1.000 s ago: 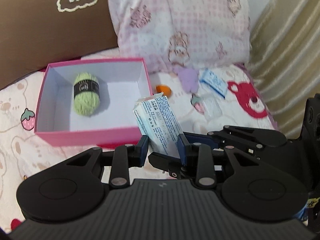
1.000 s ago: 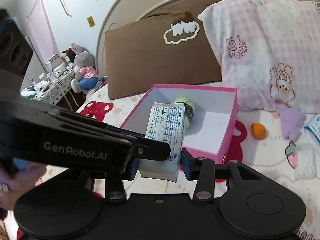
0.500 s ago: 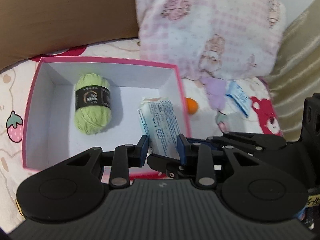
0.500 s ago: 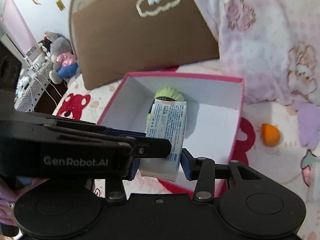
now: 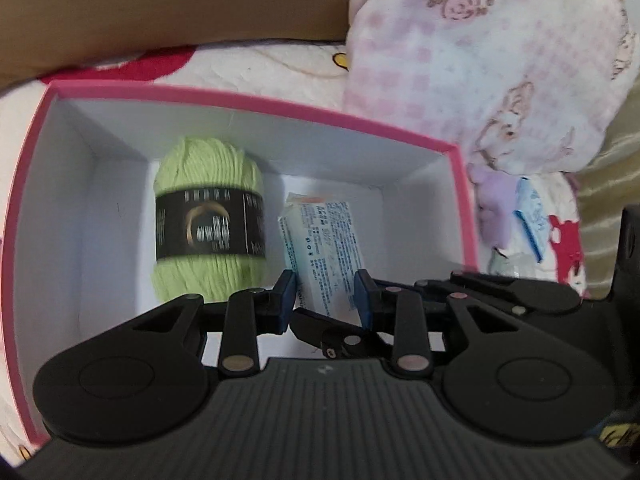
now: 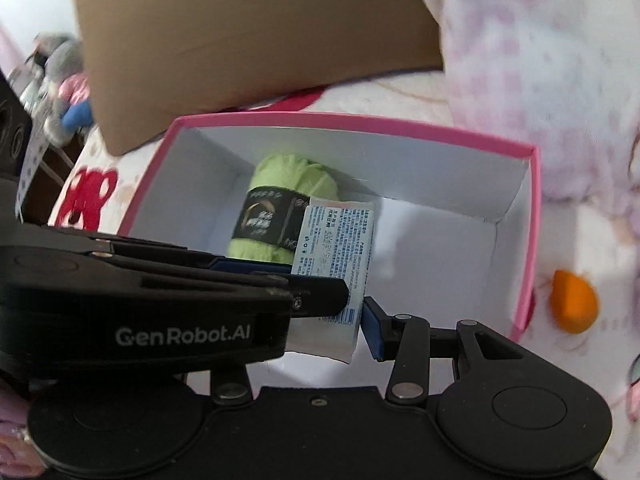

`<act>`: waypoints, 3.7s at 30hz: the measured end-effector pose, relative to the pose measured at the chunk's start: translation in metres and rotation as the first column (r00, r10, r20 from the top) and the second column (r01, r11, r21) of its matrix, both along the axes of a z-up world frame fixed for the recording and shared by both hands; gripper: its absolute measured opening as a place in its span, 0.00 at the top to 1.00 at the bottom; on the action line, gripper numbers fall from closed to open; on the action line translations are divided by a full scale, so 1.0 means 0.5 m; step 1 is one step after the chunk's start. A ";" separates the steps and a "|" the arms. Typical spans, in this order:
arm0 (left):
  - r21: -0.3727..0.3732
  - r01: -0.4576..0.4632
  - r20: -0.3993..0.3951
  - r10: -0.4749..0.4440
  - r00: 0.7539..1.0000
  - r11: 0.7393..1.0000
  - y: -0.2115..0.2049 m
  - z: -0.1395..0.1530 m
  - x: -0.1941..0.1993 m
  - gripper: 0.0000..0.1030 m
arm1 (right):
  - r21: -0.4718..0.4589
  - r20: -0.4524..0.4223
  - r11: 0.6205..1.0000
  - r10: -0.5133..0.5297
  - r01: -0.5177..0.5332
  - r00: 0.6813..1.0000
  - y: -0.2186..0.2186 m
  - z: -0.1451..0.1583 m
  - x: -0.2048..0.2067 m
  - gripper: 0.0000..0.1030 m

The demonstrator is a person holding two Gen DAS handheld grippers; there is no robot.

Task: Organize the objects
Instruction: 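Lower the boxed tube beside the yarn ball and open the left tool, then withdraw the open left tool up and out of the pink box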

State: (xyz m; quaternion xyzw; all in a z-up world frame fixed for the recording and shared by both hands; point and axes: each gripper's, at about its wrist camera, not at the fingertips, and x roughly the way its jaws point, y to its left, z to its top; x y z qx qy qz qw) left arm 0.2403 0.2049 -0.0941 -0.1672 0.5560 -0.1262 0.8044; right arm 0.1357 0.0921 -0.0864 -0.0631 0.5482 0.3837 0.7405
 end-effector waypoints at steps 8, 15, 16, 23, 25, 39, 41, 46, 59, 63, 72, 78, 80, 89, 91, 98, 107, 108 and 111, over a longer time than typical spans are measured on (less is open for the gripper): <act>0.062 0.008 -0.042 -0.005 0.999 0.998 -0.020 -0.040 0.040 0.72 | 0.013 -0.047 0.998 -0.056 0.057 0.997 0.008 -0.043 0.032 0.54; 0.083 -0.017 -0.039 0.021 0.999 0.996 -0.020 -0.051 0.041 0.77 | -0.037 -0.010 0.999 -0.019 0.018 1.000 0.027 -0.055 0.021 0.55; 0.078 -0.029 -0.040 0.032 0.999 0.997 -0.018 -0.052 0.042 0.77 | -0.038 -0.006 0.999 -0.019 0.019 1.000 0.025 -0.055 0.019 0.55; 0.070 -0.106 -0.046 0.110 0.993 0.992 -0.016 -0.061 0.051 0.77 | -0.042 -0.046 0.998 -0.056 0.054 0.997 0.027 -0.074 0.036 0.52; 0.081 -0.110 -0.029 0.113 0.993 0.991 -0.020 -0.059 0.049 0.77 | -0.047 -0.057 0.998 -0.053 0.051 0.997 0.030 -0.074 0.035 0.52; 0.081 -0.155 0.091 0.147 0.985 0.985 -0.010 0.003 -0.005 0.70 | -0.037 0.078 0.993 0.115 -0.113 0.990 -0.025 0.006 -0.023 0.48; 0.088 -0.147 0.105 0.137 0.985 0.985 -0.009 0.017 -0.021 0.67 | -0.030 0.096 0.990 0.143 -0.141 0.985 -0.037 0.021 -0.035 0.48; 0.111 -0.153 0.147 0.136 0.980 0.982 -0.006 0.055 -0.059 0.63 | -0.013 0.141 0.978 0.206 -0.207 0.968 -0.062 0.055 -0.062 0.47; 0.172 -0.154 0.187 0.121 0.975 0.973 -0.022 0.148 -0.174 0.54 | 0.006 0.232 0.969 0.237 -0.245 0.943 -0.124 0.126 -0.107 0.37; 0.165 -0.173 0.150 0.148 0.978 0.971 -0.009 0.193 -0.224 0.52 | -0.001 0.270 0.965 0.254 -0.264 0.929 -0.139 0.156 -0.141 0.31; 0.198 -0.186 0.153 0.157 0.976 0.962 -0.015 0.275 -0.343 0.45 | -0.034 0.278 0.946 0.318 -0.322 0.906 -0.165 0.205 -0.198 0.28; 0.190 -0.180 0.145 0.154 0.977 0.965 -0.051 0.296 -0.396 0.43 | -0.012 0.288 0.941 0.328 -0.339 0.900 -0.200 0.237 -0.236 0.27; 0.193 -0.169 0.159 0.139 0.977 0.966 -0.065 0.310 -0.412 0.41 | -0.017 0.297 0.938 0.334 -0.345 0.895 -0.215 0.248 -0.251 0.24; 0.224 -0.077 0.173 0.038 0.984 0.972 -0.136 0.340 -0.486 0.32 | -0.035 0.301 0.939 0.336 -0.342 0.892 -0.316 0.287 -0.291 0.15; 0.224 -0.051 0.163 0.014 0.986 0.973 -0.150 0.335 -0.496 0.32 | -0.044 0.302 0.938 0.340 -0.343 0.891 -0.340 0.288 -0.299 0.15; 0.191 0.020 0.118 -0.043 0.992 0.981 -0.204 0.323 -0.519 0.29 | -0.041 0.292 0.934 0.351 -0.355 0.889 -0.416 0.296 -0.316 0.15; 0.181 0.116 0.086 -0.134 0.987 0.977 -0.278 0.314 -0.526 0.27 | -0.049 0.330 0.950 0.306 -0.307 0.893 -0.511 0.301 -0.316 0.15; 0.181 0.129 0.081 -0.145 0.986 0.975 -0.287 0.312 -0.525 0.27 | -0.046 0.330 0.952 0.302 -0.304 0.894 -0.520 0.301 -0.313 0.15; 0.171 0.161 0.078 -0.176 0.981 0.972 -0.308 0.310 -0.520 0.25 | -0.019 0.305 0.957 0.281 -0.289 0.910 -0.546 0.297 -0.300 0.15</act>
